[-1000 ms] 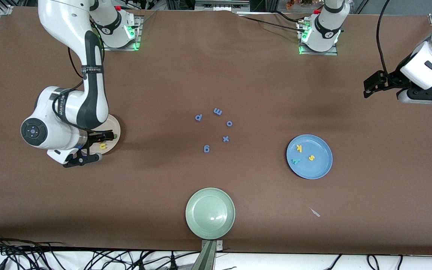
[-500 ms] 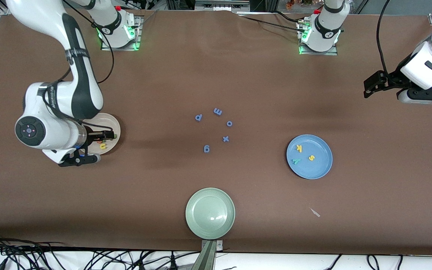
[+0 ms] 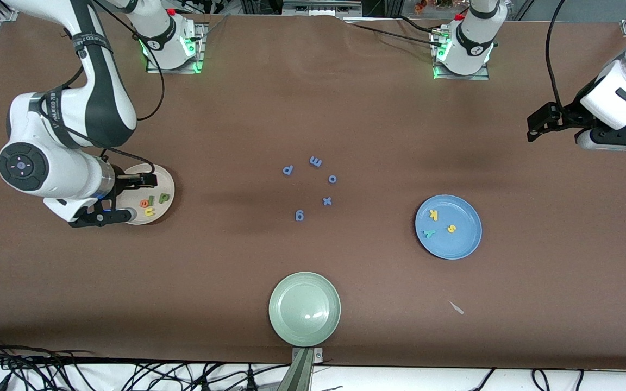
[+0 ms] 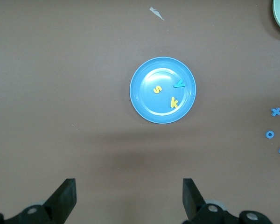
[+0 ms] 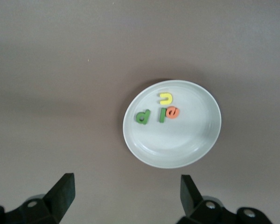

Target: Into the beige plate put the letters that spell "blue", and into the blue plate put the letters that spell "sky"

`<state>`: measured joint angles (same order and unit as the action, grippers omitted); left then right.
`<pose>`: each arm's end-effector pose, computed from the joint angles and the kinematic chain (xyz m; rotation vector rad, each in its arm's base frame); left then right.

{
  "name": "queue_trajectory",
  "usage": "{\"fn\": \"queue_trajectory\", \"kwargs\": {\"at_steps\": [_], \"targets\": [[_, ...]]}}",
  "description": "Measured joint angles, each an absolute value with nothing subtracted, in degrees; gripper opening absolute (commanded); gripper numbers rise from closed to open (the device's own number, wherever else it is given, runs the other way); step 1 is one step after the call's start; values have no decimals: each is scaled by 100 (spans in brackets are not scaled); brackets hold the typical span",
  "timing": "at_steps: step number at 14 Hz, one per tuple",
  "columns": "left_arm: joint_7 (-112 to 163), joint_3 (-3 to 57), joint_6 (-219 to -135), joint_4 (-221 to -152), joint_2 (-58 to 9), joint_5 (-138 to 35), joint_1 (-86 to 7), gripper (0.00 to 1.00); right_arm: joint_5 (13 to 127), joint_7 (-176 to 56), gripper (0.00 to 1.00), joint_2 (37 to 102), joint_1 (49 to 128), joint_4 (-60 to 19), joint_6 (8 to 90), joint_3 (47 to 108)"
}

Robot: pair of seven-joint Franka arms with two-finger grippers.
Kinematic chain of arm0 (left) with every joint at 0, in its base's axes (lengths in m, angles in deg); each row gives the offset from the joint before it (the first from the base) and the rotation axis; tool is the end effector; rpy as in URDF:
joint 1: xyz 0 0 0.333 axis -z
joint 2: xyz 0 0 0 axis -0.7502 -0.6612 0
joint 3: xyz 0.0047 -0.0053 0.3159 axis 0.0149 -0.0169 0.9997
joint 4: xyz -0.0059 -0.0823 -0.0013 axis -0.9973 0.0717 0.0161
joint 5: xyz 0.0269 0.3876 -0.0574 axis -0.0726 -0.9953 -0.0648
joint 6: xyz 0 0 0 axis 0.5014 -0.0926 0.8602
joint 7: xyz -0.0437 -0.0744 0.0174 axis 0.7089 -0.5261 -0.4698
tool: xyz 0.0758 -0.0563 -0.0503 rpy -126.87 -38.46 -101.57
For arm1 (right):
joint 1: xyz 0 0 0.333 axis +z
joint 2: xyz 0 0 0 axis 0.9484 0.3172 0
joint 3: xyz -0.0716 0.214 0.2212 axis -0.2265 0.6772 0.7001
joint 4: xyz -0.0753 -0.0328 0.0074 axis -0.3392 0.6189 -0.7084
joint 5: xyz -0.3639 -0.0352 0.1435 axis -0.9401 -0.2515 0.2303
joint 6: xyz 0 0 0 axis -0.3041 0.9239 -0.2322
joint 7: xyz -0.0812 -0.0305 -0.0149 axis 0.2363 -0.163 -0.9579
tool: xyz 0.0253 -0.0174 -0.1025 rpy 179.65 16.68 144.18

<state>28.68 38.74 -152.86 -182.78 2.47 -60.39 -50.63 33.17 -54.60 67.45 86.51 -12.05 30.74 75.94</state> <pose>0.5487 -0.0464 0.5942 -3.1384 0.0437 0.0380 0.6301 0.0992 0.4022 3.0487 0.2043 -0.3954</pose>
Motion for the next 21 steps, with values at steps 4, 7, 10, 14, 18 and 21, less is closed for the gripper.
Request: {"fn": "queue_trajectory", "kwargs": {"at_steps": [4,7,10,14,18,21], "targets": [[2868,3878,-15281,-18278,247,-6039,-5063,100,3316,-5459,100,6297,8335,-1141,2911,7758],[2868,3879,-15279,-18278,247,-6039,-5063,100,3310,-5468,100,5617,8069,-1252,2713,7855],[2868,3879,-15275,-18278,247,-6039,-5064,100,3262,-5565,100,5192,8027,-1357,2576,7807],[2868,3880,-15271,-18278,247,-6039,-5064,100,3256,-5677,100,4976,7842,-1406,2538,7695],[2868,3880,-15269,-18278,247,-6039,-5064,100,3256,-5677,100,4898,7791,-1432,2532,7690],[2868,3880,-15267,-18278,247,-6039,-5064,100,3256,-5678,100,4928,7716,-1498,2536,7647]]}}
